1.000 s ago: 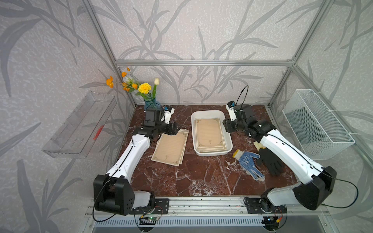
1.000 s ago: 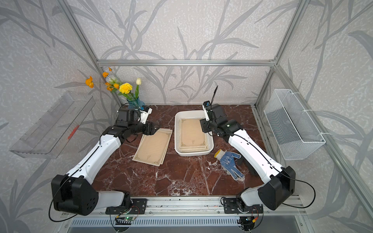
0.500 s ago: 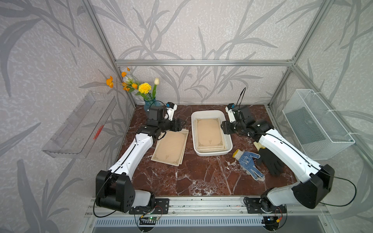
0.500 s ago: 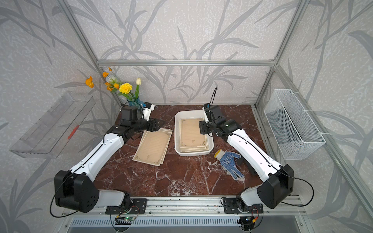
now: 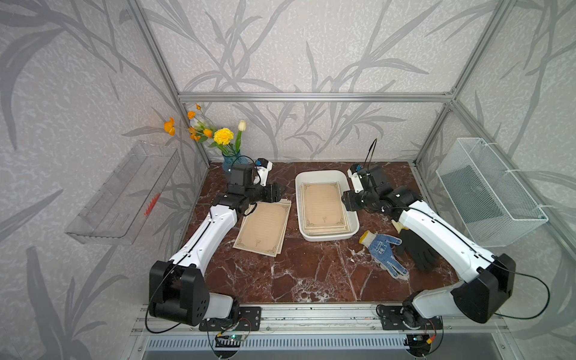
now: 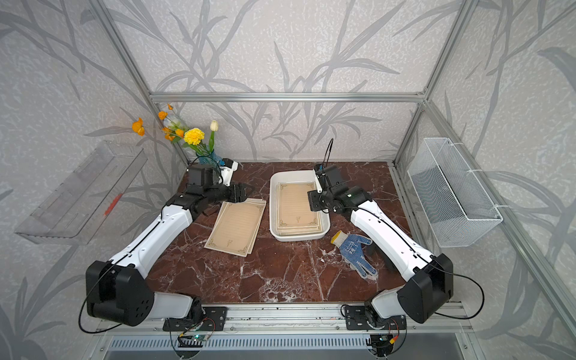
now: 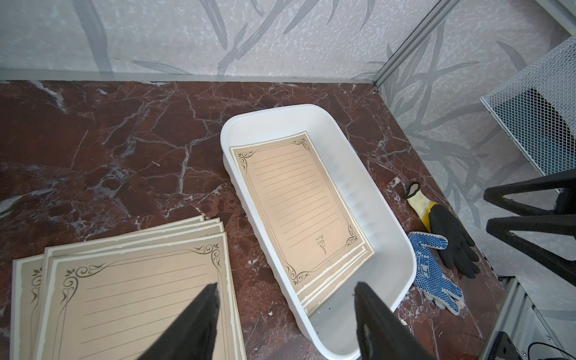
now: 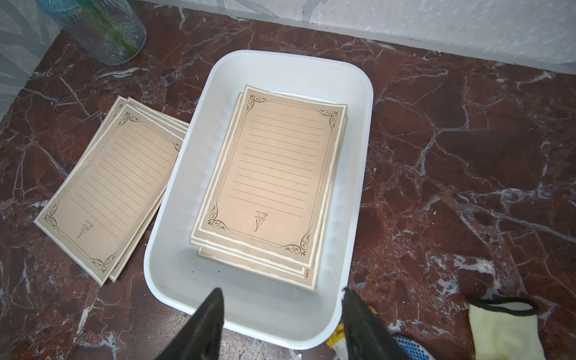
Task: Take out the stationery paper from the storage box
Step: Pick up the stationery paper from the storage box.
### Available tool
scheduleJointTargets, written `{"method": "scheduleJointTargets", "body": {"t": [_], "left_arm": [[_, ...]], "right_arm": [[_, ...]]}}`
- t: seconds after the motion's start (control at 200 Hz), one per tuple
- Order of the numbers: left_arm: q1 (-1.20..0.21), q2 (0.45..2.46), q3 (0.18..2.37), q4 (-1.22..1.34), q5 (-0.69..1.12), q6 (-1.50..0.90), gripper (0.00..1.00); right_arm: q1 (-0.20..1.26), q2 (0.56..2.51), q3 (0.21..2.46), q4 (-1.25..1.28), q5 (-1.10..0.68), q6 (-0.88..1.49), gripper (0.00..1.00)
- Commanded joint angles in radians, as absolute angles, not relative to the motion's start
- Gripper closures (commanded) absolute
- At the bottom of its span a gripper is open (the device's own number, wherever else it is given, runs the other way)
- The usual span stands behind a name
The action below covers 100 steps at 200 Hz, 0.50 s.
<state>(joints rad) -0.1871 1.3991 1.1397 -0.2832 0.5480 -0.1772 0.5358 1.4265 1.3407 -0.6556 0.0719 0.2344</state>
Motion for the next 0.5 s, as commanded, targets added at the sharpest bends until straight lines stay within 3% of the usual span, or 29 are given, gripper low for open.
{"method": "scheduleJointTargets", "body": {"t": [0.0,0.495], "left_arm": [[-0.189,1.44,1.137,-0.286,0.559,-0.186,0.32],[-0.219,1.597,1.182,-0.272,0.617,-0.268,0.32]], "right_arm": [[0.535,1.433,1.327,-0.624,0.087,0.218,0.4],[0.503,1.673,1.426,-0.582,0.096,0.226,0.44]]}}
